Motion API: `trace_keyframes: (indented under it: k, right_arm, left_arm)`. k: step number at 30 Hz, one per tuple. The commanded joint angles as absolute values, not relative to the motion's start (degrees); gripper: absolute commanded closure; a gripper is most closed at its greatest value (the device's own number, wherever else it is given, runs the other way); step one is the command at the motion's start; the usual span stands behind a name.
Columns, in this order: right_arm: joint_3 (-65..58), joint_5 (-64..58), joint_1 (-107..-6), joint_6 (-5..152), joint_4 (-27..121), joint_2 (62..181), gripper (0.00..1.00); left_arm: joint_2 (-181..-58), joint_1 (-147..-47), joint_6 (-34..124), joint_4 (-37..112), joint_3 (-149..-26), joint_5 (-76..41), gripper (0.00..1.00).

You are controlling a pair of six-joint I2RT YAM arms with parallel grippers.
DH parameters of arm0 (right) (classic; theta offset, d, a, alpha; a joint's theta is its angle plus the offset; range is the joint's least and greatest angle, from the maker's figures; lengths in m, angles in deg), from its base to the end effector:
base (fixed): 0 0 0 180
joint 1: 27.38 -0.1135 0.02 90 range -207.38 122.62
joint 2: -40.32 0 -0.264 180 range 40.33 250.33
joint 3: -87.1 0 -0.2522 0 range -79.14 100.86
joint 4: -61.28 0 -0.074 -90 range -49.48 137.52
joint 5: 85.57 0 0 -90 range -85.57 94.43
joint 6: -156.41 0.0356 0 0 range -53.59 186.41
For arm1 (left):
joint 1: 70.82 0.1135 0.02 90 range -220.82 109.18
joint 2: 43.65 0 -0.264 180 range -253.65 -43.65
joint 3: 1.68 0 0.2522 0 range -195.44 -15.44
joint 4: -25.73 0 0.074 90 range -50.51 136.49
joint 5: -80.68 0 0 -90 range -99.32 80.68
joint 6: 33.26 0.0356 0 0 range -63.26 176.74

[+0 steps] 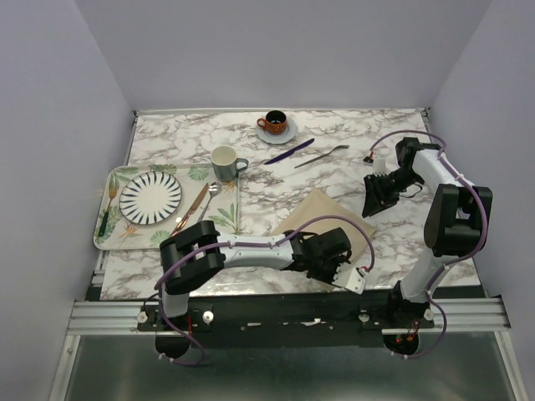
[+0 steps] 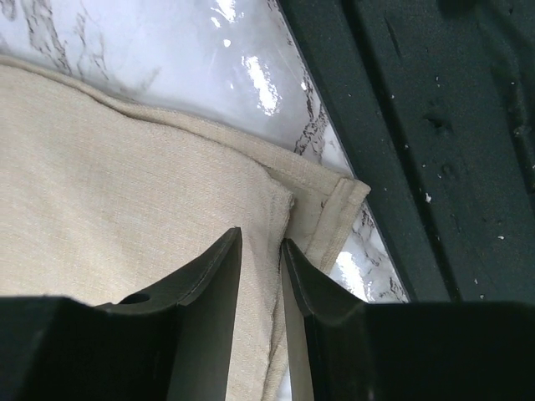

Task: Fold the napkin into a case and place the utensils inside
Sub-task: Pick up the top corner of the square folded napkin from the center of the board, then fold the top corner of the square-folded napkin at the center of the board.

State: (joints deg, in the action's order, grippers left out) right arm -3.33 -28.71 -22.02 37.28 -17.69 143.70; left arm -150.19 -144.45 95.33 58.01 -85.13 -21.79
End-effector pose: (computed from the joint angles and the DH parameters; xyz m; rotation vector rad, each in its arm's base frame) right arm 0.3214 -0.0106 0.2064 -0.5760 2.8386 0.8439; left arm 0.1022 -0.3754 0.1782 2.1930 1.3671 -0.5115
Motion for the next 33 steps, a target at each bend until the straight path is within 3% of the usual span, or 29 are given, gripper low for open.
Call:
trace_keyframes:
  k: [1,3,6,7,9,18,24,33]
  right_arm:
    - [-3.91,-30.64,-21.67,36.35,-18.84,144.04,0.56]
    - [-3.82,-30.55,-21.67,36.26,-18.84,144.04,0.56]
    - [-3.64,-30.55,-21.67,36.35,-18.84,144.30,0.56]
    - [-3.56,-30.64,-21.67,36.35,-18.92,144.30,0.56]
    - [-3.21,-30.64,-21.67,36.43,-19.01,144.39,0.56]
    - [3.82,-32.13,-18.25,36.00,-19.63,146.67,0.54]
    - [5.23,-35.02,-17.54,35.99,-19.45,148.34,0.49]
    - [1.28,-38.38,-17.54,36.44,-16.64,147.90,0.17]
  left_arm:
    - [-149.56,-144.04,95.94,58.82,-86.98,-22.59,0.64]
    - [-149.64,-143.69,95.94,58.56,-87.15,-22.42,0.67]
    - [-150.17,-142.55,95.59,58.91,-87.94,-22.94,0.83]
    - [-150.35,-142.28,94.81,59.17,-88.38,-23.29,0.93]
    - [-150.79,-140.79,93.75,60.05,-90.04,-24.43,1.00]
    - [-157.71,-125.96,86.72,68.65,-105.76,-34.63,1.00]
    - [-165.36,-119.43,86.36,70.59,-115.08,-35.43,1.00]
    - [-172.58,-114.59,85.48,72.53,-123.72,-37.71,1.00]
